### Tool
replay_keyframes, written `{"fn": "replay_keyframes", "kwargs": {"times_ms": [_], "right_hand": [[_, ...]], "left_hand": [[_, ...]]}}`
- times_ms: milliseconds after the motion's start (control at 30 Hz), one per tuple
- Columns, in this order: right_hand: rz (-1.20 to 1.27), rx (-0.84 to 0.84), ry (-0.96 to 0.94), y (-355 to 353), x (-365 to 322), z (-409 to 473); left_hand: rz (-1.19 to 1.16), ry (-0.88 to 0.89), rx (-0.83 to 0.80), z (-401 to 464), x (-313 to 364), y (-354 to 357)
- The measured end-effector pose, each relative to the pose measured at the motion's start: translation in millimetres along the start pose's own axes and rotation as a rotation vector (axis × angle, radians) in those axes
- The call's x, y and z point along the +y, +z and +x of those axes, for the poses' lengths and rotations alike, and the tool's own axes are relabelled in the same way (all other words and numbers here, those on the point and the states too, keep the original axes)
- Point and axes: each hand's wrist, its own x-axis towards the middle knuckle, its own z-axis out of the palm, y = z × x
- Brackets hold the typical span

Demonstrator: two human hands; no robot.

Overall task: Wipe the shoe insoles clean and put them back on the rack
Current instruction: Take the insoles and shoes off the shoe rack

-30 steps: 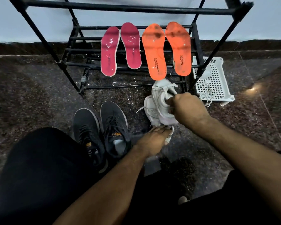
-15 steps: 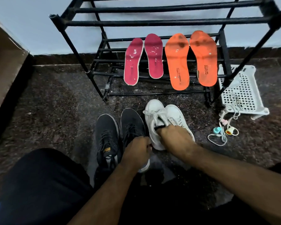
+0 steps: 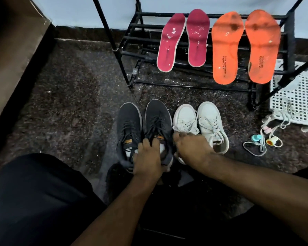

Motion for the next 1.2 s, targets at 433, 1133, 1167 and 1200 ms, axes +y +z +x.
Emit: {"fn": "replay_keyframes", "kwargs": {"times_ms": [433,1133,1167,1200], "right_hand": [[0.227,-0.202,-0.031,47.6,-20.6,28.4],[0.128,-0.125,-0.122,10.4,-22.0,73.1],[0.119,-0.118,-0.123,10.4,-18.4,69.3],[0.108,-0.113,-0.124,8.0,-14.8,66.0]], "left_hand": [[0.079,0.018,0.018,31.1,-22.3,28.6],[0.476,-0.004,0.044,82.7,-29.3,-25.1],[0.462,-0.015,0.043,82.3,-23.9,-21.4],[0.434,-0.026,0.037,81.9,-20.2,-19.2]]}}
